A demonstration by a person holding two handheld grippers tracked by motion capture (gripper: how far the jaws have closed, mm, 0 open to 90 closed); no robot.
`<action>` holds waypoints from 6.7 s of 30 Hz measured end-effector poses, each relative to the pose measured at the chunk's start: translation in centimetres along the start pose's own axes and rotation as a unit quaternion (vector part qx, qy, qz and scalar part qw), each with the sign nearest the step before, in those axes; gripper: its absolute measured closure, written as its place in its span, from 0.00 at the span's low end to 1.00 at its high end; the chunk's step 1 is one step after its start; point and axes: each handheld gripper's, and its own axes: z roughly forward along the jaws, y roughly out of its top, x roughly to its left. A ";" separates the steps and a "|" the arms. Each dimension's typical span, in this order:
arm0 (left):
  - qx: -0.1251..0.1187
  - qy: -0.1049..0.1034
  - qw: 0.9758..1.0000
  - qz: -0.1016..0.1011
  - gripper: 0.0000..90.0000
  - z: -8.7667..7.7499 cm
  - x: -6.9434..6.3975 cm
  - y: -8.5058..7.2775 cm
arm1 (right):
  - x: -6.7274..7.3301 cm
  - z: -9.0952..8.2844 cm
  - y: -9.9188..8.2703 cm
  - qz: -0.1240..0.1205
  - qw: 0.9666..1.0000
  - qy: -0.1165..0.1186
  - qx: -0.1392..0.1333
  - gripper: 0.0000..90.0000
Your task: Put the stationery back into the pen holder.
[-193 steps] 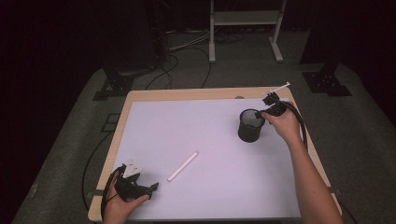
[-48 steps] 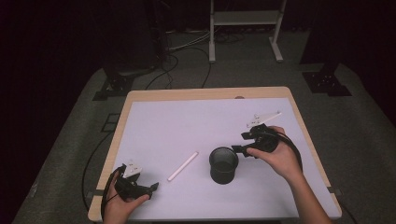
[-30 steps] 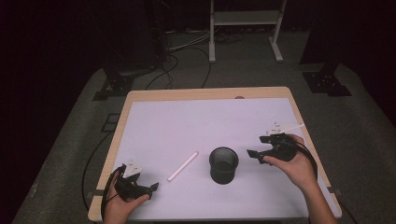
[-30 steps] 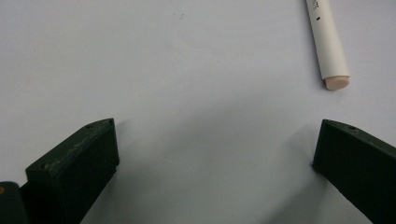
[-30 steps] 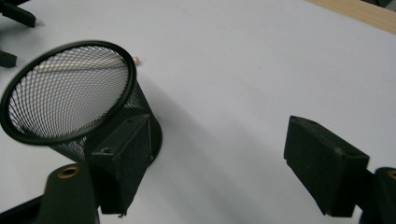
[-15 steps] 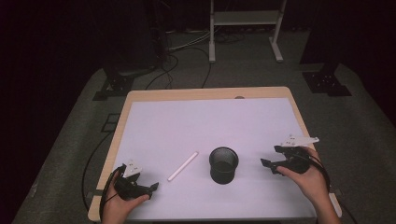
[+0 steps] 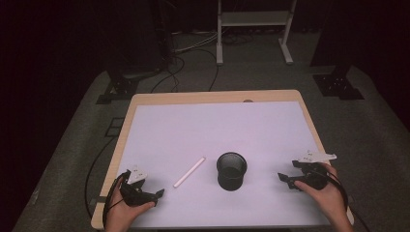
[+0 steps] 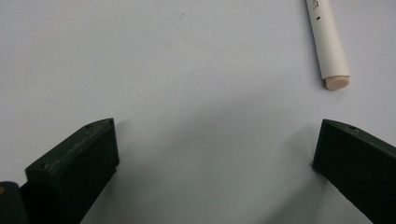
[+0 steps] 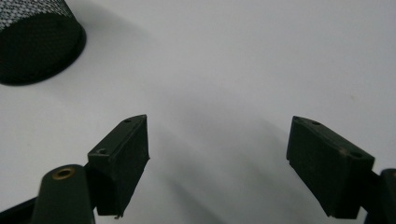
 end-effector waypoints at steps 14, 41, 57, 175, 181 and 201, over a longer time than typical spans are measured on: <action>-0.001 0.001 1.000 0.001 0.00 -0.1 0.0 0.0 | 0.3 0.8 -1.7 -0.008 0.999 -0.031 0.004 0.21; -0.003 -0.022 1.000 0.022 0.28 -1.5 -0.9 3.9 | 0.3 0.8 -1.8 -0.008 0.999 -0.032 0.001 0.21; 0.005 -0.034 0.999 0.025 0.40 -0.9 -1.3 6.7 | 0.2 0.8 -1.8 -0.007 0.999 -0.031 0.001 0.21; 0.146 -0.082 0.985 0.050 0.87 5.9 -6.3 19.7 | 0.2 0.8 -1.8 -0.005 1.000 -0.030 0.001 0.21; 0.122 -0.088 0.987 0.055 0.87 4.3 -7.0 21.2 | 0.2 0.8 -1.8 -0.005 1.000 -0.030 0.000 0.21; 0.071 -0.129 0.985 0.091 0.87 2.1 -11.1 25.8 | 0.2 0.8 -1.8 -0.005 1.000 -0.030 0.002 0.21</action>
